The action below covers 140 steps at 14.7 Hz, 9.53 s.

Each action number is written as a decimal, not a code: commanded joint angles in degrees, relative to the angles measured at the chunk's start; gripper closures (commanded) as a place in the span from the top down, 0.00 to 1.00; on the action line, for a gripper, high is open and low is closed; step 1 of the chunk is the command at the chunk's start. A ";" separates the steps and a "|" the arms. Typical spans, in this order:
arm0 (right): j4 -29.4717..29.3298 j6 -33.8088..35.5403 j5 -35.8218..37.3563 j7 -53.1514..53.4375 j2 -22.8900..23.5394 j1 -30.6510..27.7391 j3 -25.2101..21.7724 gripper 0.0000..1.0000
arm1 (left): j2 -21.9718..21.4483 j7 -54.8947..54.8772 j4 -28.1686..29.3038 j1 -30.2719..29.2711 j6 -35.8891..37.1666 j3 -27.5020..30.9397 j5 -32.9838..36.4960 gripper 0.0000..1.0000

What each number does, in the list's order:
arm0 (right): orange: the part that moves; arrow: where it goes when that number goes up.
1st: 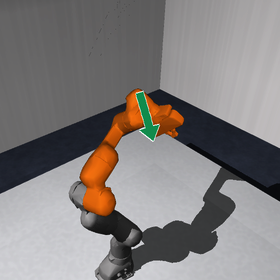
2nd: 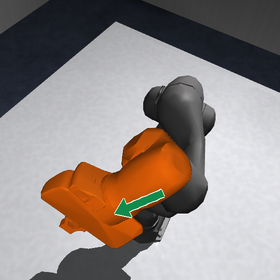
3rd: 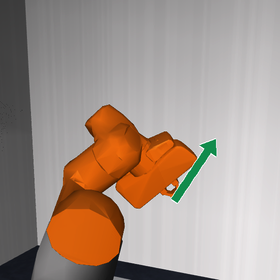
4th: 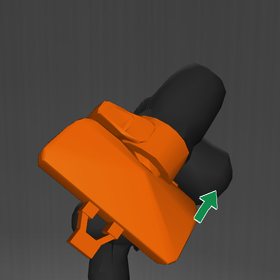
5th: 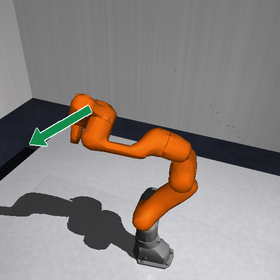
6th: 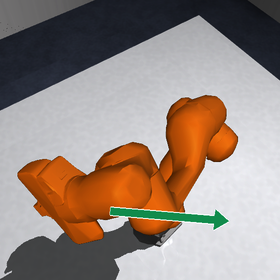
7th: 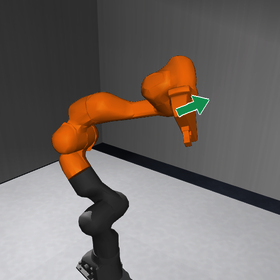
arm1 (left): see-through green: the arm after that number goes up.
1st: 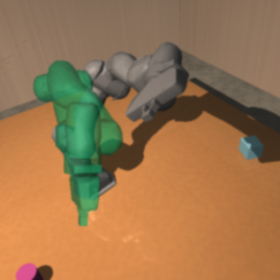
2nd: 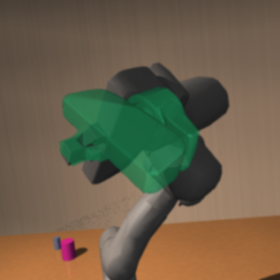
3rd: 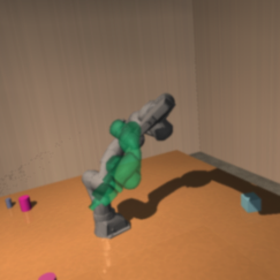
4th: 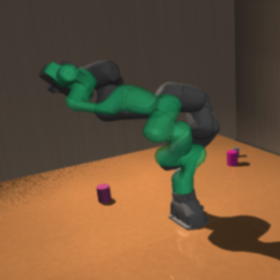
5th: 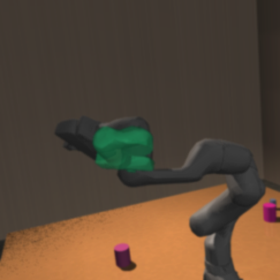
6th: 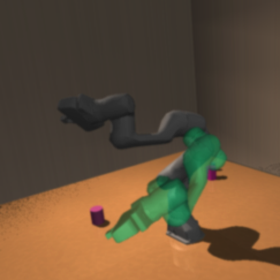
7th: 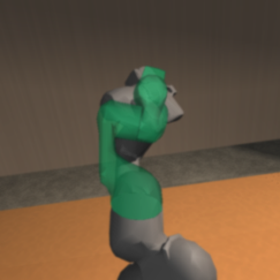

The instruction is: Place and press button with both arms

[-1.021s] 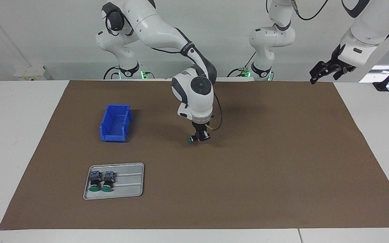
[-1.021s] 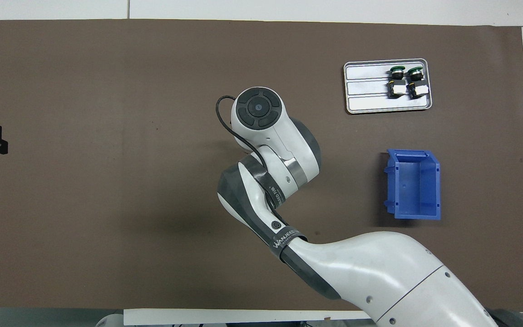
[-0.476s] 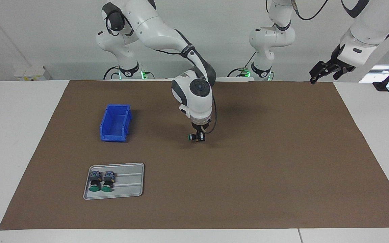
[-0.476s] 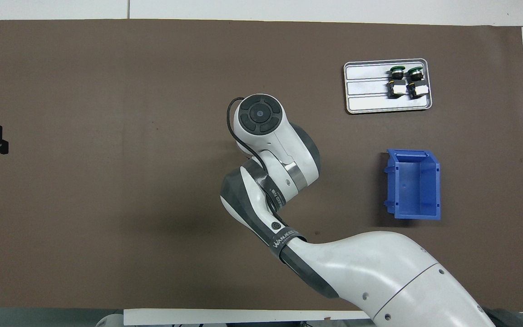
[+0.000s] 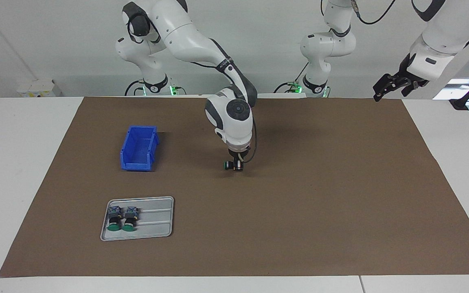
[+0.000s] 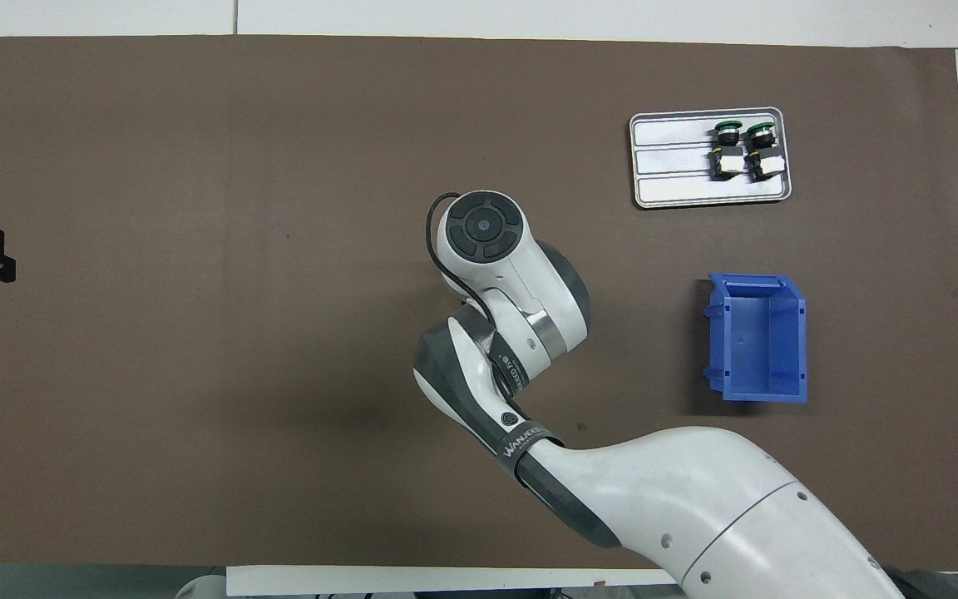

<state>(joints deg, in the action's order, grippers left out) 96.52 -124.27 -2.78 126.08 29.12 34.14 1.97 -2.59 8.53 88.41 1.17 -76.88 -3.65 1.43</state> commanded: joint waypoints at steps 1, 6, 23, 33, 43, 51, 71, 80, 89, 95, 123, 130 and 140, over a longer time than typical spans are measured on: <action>-4.38 4.37 0.49 -1.17 -1.08 -1.62 0.23 1.00 | -1.71 0.78 2.03 0.49 -0.73 0.13 0.68 1.00; -6.08 13.93 -0.21 -25.10 -12.31 -11.70 0.23 1.00 | -1.80 6.28 2.11 0.85 -1.07 -0.04 0.68 1.00; -3.71 43.94 1.11 -122.63 -32.54 -40.99 -2.23 1.00 | 2.67 71.14 13.19 23.15 -21.18 -0.57 -7.83 1.00; -3.26 42.54 3.65 -126.15 -32.98 -40.82 -1.71 1.00 | 16.64 105.71 11.70 39.76 -37.98 -0.40 -7.40 1.00; -3.35 42.27 5.06 -127.31 -32.98 -39.06 -1.17 1.00 | 33.08 115.48 1.50 42.25 -43.61 0.04 -2.04 0.99; -3.26 42.44 4.71 -127.13 -33.07 -39.24 -1.17 1.00 | 36.08 117.50 0.44 42.68 -46.96 0.04 -2.04 0.97; -3.26 42.44 4.71 -127.13 -33.07 -39.24 -1.17 1.00 | 33.19 116.62 1.32 41.72 -47.66 -0.22 -2.21 0.12; -3.26 42.44 4.71 -127.13 -33.07 -39.24 -1.17 1.00 | 22.29 100.84 13.43 33.02 -54.24 -0.39 -19.42 0.12; -3.26 42.44 4.71 -127.13 -33.07 -39.24 -1.17 1.00 | 17.37 66.91 24.95 28.80 -59.78 -0.31 -59.66 0.12; -3.26 42.44 4.71 -127.13 -33.07 -39.24 -1.17 1.00 | 16.22 50.39 30.31 27.66 -61.19 -0.31 -80.58 0.14; -3.26 42.44 4.71 -127.13 -33.07 -39.24 -1.17 1.00 | 20.79 20.83 41.40 19.22 -41.86 -0.31 -104.43 0.21; -3.26 42.44 4.71 -127.13 -33.07 -39.24 -1.17 1.00 | 20.61 20.30 41.58 19.92 -43.18 -0.31 -104.52 0.39; -3.26 42.53 4.71 -127.13 -33.07 -39.32 -1.17 1.00 | 16.93 21.09 42.98 20.97 -47.13 -0.04 -104.17 0.63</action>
<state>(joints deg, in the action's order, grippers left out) 91.63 -81.29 1.51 -0.09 -2.60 -4.67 0.46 17.49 29.57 128.91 21.26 -122.62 -4.02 -101.60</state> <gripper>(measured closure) 0.000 0.388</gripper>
